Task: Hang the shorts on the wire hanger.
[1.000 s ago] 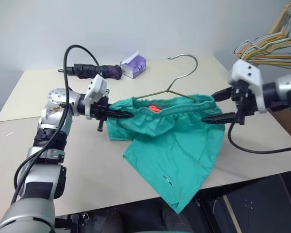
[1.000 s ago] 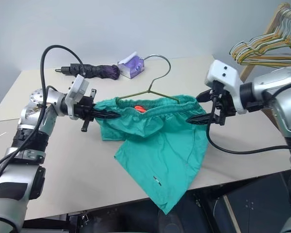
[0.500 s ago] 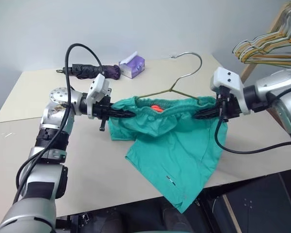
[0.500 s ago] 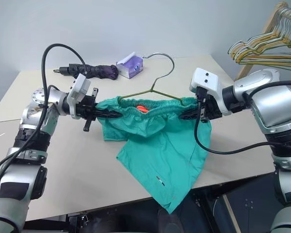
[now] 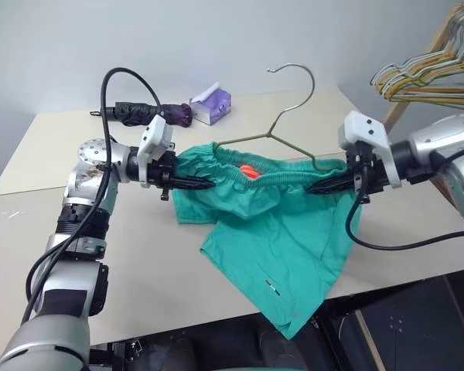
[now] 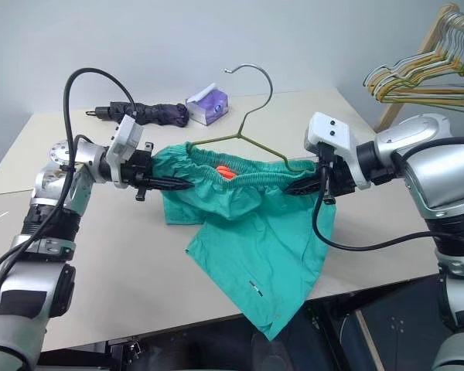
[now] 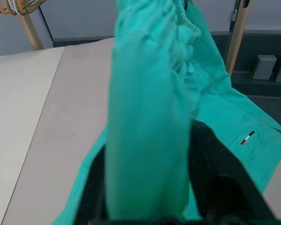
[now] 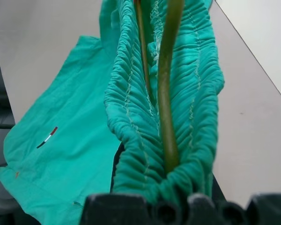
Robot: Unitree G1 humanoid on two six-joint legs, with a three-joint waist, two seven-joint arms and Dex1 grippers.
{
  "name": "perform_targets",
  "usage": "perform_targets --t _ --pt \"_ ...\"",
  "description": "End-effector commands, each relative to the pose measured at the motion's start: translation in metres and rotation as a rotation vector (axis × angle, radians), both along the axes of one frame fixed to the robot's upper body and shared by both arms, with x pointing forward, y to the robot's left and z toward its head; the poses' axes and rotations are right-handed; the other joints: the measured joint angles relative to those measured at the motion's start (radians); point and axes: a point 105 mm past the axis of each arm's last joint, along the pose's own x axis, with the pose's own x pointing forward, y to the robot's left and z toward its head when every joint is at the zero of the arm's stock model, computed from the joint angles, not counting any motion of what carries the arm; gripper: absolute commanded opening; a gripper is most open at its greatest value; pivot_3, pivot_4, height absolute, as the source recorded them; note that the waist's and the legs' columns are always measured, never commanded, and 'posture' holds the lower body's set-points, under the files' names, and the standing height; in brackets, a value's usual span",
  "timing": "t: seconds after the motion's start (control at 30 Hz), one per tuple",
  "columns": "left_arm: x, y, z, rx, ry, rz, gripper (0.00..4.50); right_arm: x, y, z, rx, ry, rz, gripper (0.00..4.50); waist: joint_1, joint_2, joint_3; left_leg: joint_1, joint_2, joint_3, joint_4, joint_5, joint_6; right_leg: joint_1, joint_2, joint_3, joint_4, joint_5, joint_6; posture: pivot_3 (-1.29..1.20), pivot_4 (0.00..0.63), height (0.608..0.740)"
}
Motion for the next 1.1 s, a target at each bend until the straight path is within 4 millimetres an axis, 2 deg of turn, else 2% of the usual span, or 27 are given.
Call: perform_targets --t 0.03,0.17,0.2,0.3,0.37,0.43,0.63,0.83,1.0,1.1 --pt "0.008 0.005 0.02 -0.012 -0.076 0.041 3.06 -0.005 -0.007 0.015 0.027 -0.05 -0.032 0.0 -0.001 0.0 0.0 0.0 0.0 0.0 0.0 0.0 0.0 0.0 0.0 0.0 0.0 0.0 0.0 -0.16 0.043 0.74" --pt "0.019 0.019 0.031 -0.016 -0.125 0.122 4.3 -0.01 -0.017 0.008 0.061 -0.019 -0.103 0.0 -0.003 0.0 0.0 0.0 0.0 0.0 0.0 0.0 0.0 0.0 0.0 0.0 0.0 0.0 0.0 -0.15 0.048 0.74" --pt "0.021 0.023 0.035 -0.02 -0.135 0.145 4.45 -0.012 -0.02 0.006 0.072 -0.009 -0.129 0.0 -0.003 0.0 0.0 0.0 0.0 0.0 0.0 0.0 0.0 0.0 0.0 0.0 0.0 0.0 0.0 -0.15 0.048 0.74" --pt "0.029 0.032 0.047 -0.058 -0.181 0.222 4.45 -0.016 -0.028 -0.001 0.098 0.015 -0.203 0.0 -0.004 0.0 0.0 0.0 0.0 0.0 0.0 0.0 0.0 0.0 0.0 0.0 0.0 0.0 0.0 -0.15 0.052 0.74" --pt "0.033 0.036 0.058 -0.102 -0.15 0.272 4.45 -0.018 -0.035 -0.009 0.109 0.03 -0.285 0.0 0.0 0.0 0.0 0.0 0.0 0.0 0.0 0.0 0.0 0.0 0.0 0.0 0.0 0.0 0.0 -0.15 0.054 0.74" --pt "0.028 0.033 0.068 -0.158 -0.12 0.259 4.45 -0.021 -0.041 -0.017 0.126 0.051 -0.367 0.0 0.007 0.0 0.0 0.0 0.0 -0.001 0.0 0.0 0.0 0.0 0.0 0.0 0.0 0.0 0.0 -0.15 0.058 0.74" --pt "-0.006 -0.004 0.09 -0.359 0.03 0.152 4.45 -0.032 -0.06 -0.039 0.165 0.084 -0.657 0.0 0.017 0.0 0.0 -0.001 0.0 -0.001 0.0 0.0 0.0 0.0 0.0 0.0 0.0 0.0 0.0 -0.18 0.067 0.74" --pt "-0.034 -0.033 0.102 -0.435 0.047 0.102 4.45 -0.04 -0.081 -0.05 0.203 0.087 -0.914 0.0 0.017 0.0 0.0 0.0 0.0 -0.001 0.001 0.0 0.0 0.002 0.0 0.0 0.0 0.0 0.0 -0.2 0.063 0.74" --pt "-0.037 -0.042 0.121 -0.505 -0.028 0.134 4.45 -0.045 -0.104 -0.056 0.155 0.075 -1.053 0.0 0.012 0.001 0.0 0.001 -0.001 -0.001 0.0 0.0 0.0 0.002 0.0 0.001 0.0 0.0 0.0 -0.22 0.063 0.74" --pt "-0.036 -0.045 0.132 -0.541 -0.066 0.155 4.45 -0.046 -0.116 -0.052 0.166 0.055 -1.114 0.0 0.009 0.001 0.0 0.001 -0.001 -0.001 0.0 0.0 0.0 0.003 0.0 0.001 -0.001 0.0 0.0 -0.23 0.06 0.74"
